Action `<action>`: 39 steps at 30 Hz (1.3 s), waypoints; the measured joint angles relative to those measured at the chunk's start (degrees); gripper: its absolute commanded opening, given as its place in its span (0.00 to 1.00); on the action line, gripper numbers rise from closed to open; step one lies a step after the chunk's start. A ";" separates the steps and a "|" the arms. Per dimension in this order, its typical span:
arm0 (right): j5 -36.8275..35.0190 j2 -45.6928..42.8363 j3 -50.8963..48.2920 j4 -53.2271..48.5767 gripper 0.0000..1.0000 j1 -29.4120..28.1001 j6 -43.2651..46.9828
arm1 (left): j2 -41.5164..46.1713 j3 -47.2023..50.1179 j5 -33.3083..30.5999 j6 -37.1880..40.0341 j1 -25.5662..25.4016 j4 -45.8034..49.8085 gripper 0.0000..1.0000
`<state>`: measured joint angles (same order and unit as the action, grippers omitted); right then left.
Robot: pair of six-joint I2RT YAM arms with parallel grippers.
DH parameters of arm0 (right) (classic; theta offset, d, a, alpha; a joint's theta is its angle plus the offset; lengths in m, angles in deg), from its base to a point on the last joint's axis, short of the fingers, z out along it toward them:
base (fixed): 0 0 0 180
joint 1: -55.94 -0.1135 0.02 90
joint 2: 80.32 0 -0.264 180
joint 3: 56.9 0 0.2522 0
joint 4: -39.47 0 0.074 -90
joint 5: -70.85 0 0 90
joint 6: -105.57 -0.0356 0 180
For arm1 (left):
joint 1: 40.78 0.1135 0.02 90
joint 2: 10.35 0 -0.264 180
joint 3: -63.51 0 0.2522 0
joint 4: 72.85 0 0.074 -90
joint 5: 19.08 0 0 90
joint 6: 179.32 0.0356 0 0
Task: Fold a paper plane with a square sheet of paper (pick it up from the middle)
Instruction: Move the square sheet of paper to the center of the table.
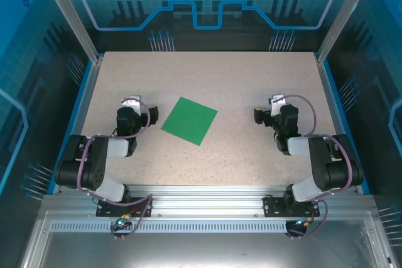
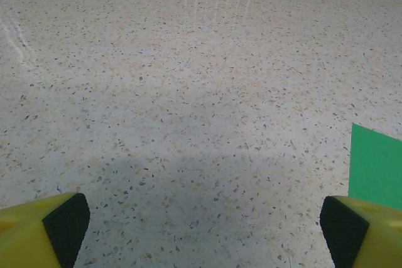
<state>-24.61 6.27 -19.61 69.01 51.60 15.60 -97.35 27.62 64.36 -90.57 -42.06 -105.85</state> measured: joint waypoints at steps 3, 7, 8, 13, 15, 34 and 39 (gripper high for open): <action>1.40 0.00 0.07 -0.02 1.00 0.00 0.09 | 0.00 0.00 0.02 0.00 0.00 0.00 0.99; 1.64 0.00 0.09 -0.02 1.00 0.00 0.09 | 0.00 0.00 0.02 -0.02 0.00 0.00 0.99; 1.66 0.00 0.09 -0.02 0.99 0.00 0.07 | 0.00 0.00 0.02 0.00 0.00 0.00 0.99; 1.66 0.00 0.09 -0.02 0.99 0.00 0.09 | 0.00 0.00 0.00 0.00 0.00 0.00 0.98; 1.66 0.00 0.09 -0.02 0.99 0.00 0.09 | 0.00 0.00 0.00 0.00 0.00 0.00 0.99; 1.66 0.00 0.11 -0.02 0.99 0.00 0.09 | 0.00 0.00 0.02 0.00 0.00 0.00 0.99; 1.66 0.00 0.09 -0.02 0.99 0.00 0.09 | 0.00 0.00 0.00 0.00 0.00 0.00 0.98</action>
<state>-22.95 6.27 -19.53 68.99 51.60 15.69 -97.35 27.62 64.36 -90.57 -42.06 -105.85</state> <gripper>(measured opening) 0.994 0.985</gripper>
